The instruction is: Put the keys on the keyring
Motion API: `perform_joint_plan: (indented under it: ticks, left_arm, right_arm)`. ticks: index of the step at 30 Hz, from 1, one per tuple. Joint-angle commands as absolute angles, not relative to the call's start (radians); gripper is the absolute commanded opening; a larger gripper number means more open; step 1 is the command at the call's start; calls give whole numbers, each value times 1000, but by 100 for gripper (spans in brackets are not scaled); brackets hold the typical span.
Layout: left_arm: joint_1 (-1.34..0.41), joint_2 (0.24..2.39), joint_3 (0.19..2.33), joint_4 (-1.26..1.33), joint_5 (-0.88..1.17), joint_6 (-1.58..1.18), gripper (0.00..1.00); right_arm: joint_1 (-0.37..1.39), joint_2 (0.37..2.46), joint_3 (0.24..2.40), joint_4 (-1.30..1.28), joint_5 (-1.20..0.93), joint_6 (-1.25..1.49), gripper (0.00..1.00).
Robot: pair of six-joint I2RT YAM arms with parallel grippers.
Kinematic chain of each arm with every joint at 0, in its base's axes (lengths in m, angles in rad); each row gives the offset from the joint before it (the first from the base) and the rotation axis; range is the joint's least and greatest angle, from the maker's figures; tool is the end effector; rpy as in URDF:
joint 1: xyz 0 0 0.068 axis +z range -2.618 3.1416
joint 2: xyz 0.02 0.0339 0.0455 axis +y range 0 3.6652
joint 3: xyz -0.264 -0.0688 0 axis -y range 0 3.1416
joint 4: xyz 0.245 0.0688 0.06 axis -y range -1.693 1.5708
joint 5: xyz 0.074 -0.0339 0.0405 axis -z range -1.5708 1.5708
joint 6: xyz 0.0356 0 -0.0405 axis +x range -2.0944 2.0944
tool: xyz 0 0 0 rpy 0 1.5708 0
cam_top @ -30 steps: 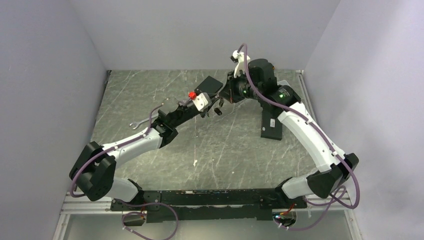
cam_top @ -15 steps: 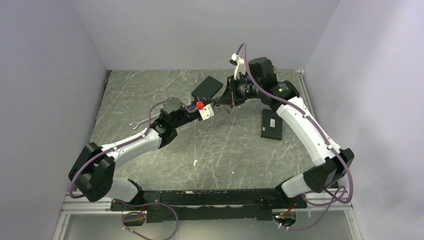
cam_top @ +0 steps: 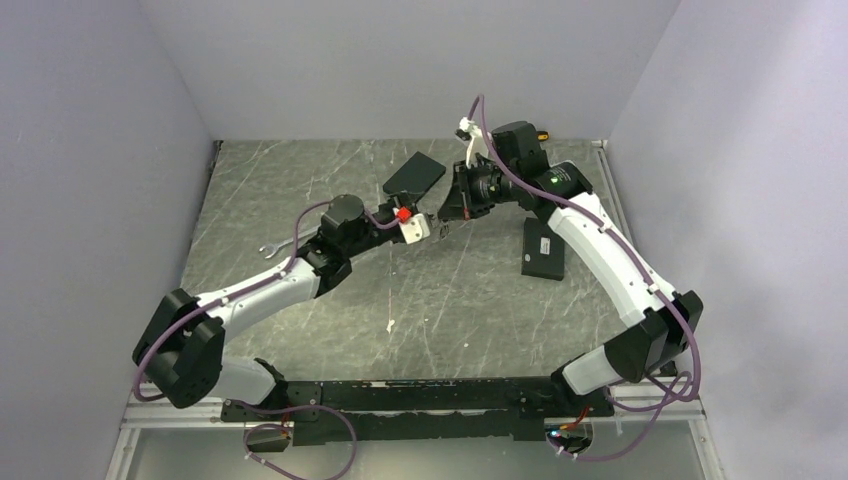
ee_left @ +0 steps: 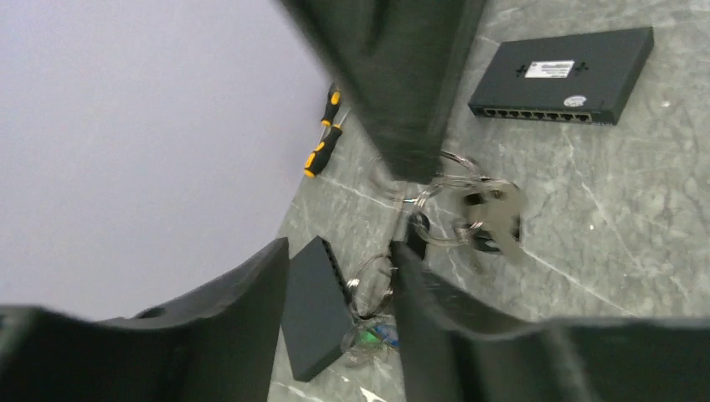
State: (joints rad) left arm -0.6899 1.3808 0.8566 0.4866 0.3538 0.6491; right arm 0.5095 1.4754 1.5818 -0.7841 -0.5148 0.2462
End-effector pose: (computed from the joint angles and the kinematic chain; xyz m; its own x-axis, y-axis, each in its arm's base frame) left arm 0.2387 -0.2129 0.2980 0.4992 0.3232 -0.8039 0.7059 0.3864 0.5937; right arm 0.2655 0.1684 0.3962 -0.7159 -0.1570 -0.6803 -0.6031 0.6300 0.4893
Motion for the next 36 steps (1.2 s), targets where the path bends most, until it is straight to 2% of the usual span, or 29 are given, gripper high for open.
perform_joint_plan:
  ticks: [1,6,12,14,19,24,27,31,34,36]
  left_arm:
    - [-677,1297,865,506,314,684,62]
    - [-677,1210,860,374,394,685,74]
    - [-677,1111,906,80,480,715,79]
    - [-677,1097,944,-90,566,771,82]
    - [-677,1098,1022,-385,642,818,82]
    - [-678,1017,946,-325,557,752,85]
    - [-677,964,866,-212,406,725,91]
    - [-675,936,833,-178,216,747,91]
    - [-670,919,818,-175,162,753,90]
    - [-665,904,807,-171,151,746,90]
  right_arm:
    - [510,1426,1559,-802,-492,254,0]
    - [508,1383,1507,-686,-460,276,0]
    - [508,1369,1448,-615,-369,281,0]
    - [506,1373,1431,-590,-355,288,0]
    - [506,1411,1426,-522,-381,322,0]
    - [508,1456,1451,-459,-412,345,0]
    - [509,1496,1504,-419,-441,352,0]
    - [523,1536,1563,-279,-493,355,0]
    - [557,1566,1585,-173,-477,334,0]
    - [581,1625,1641,-190,-479,333,0]
